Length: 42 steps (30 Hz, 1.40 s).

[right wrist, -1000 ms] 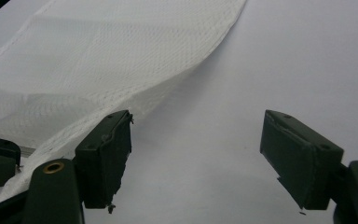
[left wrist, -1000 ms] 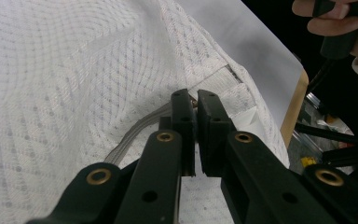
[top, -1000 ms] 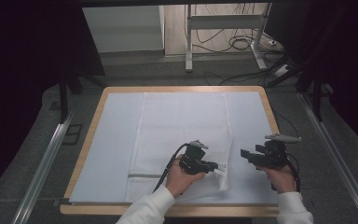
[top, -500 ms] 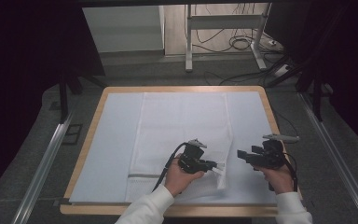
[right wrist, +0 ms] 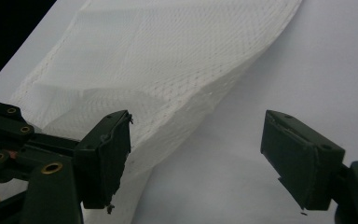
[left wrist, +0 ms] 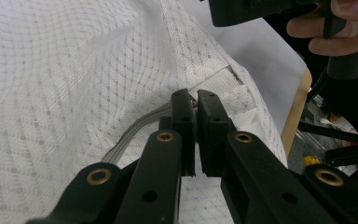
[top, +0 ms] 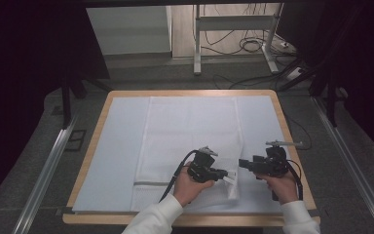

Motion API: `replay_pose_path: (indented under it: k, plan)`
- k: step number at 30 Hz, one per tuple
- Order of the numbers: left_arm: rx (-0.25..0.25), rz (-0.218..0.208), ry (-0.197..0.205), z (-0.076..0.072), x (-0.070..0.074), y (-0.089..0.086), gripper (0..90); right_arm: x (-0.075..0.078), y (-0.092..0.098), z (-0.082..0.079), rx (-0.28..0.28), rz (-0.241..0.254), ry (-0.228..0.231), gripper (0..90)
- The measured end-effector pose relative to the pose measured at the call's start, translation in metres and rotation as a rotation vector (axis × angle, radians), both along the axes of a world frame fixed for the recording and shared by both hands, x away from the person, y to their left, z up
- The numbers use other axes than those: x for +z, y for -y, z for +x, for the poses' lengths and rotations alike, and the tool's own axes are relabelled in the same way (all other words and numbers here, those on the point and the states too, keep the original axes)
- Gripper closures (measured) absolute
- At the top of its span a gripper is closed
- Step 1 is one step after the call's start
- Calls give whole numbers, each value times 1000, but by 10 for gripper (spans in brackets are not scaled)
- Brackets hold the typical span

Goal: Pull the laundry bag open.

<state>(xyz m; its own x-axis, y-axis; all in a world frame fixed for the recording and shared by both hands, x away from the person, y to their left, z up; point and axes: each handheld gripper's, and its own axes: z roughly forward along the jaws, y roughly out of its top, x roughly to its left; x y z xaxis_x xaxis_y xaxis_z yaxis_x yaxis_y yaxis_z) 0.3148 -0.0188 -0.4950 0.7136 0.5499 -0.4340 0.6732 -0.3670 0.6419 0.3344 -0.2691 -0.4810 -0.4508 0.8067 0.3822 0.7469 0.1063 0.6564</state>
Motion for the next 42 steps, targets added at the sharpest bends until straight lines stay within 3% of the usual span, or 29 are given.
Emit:
replay_pose_path:
  k: [16, 25, 32, 33, 37, 42]
  plan:
    - [-6, -1, -2, -1, -2, 4, 868, -15, -30, 5, 47, 10, -78, 312]
    - [-9, 7, 1, -1, -3, 7, 868, -22, -35, 5, 55, 12, -99, 386]
    - [-15, 11, -6, 0, -6, 10, 868, -29, -41, 7, 93, 8, -124, 559]
    - [-17, 12, -8, -1, -6, 10, 868, -28, -43, 6, 106, 10, -120, 666]
    - [-19, 13, -10, -1, -7, 11, 868, -28, -41, 6, 126, 15, -116, 844]
    - [-21, 10, -14, -1, -8, 11, 868, -26, -40, 6, 147, 22, -112, 882]
